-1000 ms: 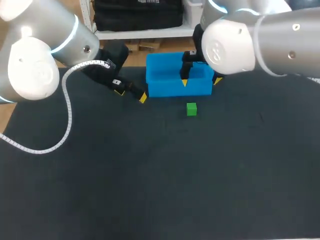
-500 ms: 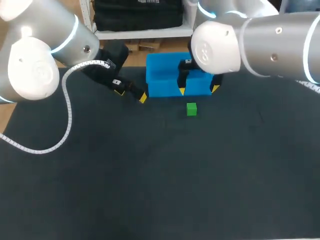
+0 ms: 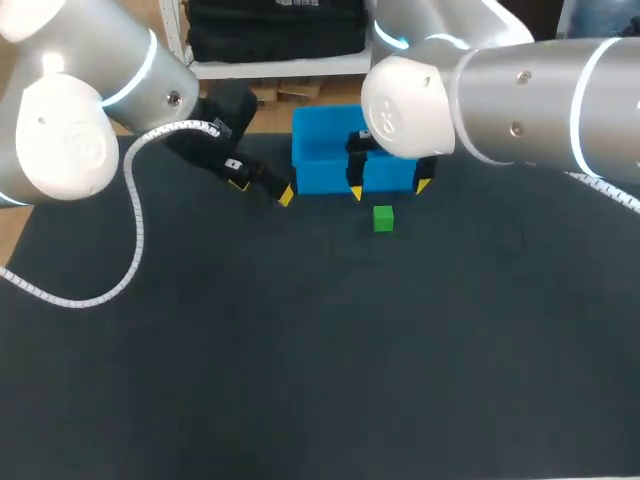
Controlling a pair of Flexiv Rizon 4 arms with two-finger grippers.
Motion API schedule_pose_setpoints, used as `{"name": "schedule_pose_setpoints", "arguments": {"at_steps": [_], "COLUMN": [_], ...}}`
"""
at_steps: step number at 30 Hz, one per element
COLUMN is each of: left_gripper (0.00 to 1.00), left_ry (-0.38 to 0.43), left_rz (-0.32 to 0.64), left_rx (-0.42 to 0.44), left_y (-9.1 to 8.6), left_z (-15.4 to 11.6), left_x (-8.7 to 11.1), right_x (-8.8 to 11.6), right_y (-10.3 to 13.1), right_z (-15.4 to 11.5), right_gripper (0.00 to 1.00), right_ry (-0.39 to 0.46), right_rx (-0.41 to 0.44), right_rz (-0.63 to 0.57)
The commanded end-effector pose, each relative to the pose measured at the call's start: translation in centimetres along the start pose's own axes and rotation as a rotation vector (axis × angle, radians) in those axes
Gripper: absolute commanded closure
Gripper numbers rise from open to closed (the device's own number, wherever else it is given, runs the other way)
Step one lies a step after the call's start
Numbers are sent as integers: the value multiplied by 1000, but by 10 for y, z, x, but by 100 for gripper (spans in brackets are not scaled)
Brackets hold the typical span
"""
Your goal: Use the left arm to pick the red cube and place it into the blue plastic box first, then use the right arm to grasp the green cube and put it into the same blue plastic box after the first action is fully finished.
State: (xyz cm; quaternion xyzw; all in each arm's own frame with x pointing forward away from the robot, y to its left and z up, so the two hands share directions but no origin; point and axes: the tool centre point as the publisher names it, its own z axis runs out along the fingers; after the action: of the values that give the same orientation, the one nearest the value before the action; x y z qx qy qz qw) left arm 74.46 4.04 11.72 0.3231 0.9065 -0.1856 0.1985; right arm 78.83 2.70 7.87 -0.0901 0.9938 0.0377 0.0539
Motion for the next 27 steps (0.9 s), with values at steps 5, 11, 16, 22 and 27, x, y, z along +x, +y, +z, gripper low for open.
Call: {"name": "schedule_pose_setpoints", "arguments": {"at_steps": [5,11,16,22,27], "left_gripper": [0,0,0,0,0], "left_ry": [-4,-4,-4,-4,-4], "left_rz": [2,2,2,2,2], "left_rx": [4,4,4,4,4], "left_y": [1,1,1,1,1], "left_z": [0,0,0,0,0], "left_x": [1,1,1,1,1], "right_x": [-2,-2,-1,-1,-3], "right_y": [4,3,-1,-4,-7], "right_z": [12,19,28,34,40], "right_gripper": [0,0,0,0,0], "right_ry": [9,1,4,13,23], "right_rx": [-4,6,10,13,24], "right_rz": [14,20,26,34,40]}}
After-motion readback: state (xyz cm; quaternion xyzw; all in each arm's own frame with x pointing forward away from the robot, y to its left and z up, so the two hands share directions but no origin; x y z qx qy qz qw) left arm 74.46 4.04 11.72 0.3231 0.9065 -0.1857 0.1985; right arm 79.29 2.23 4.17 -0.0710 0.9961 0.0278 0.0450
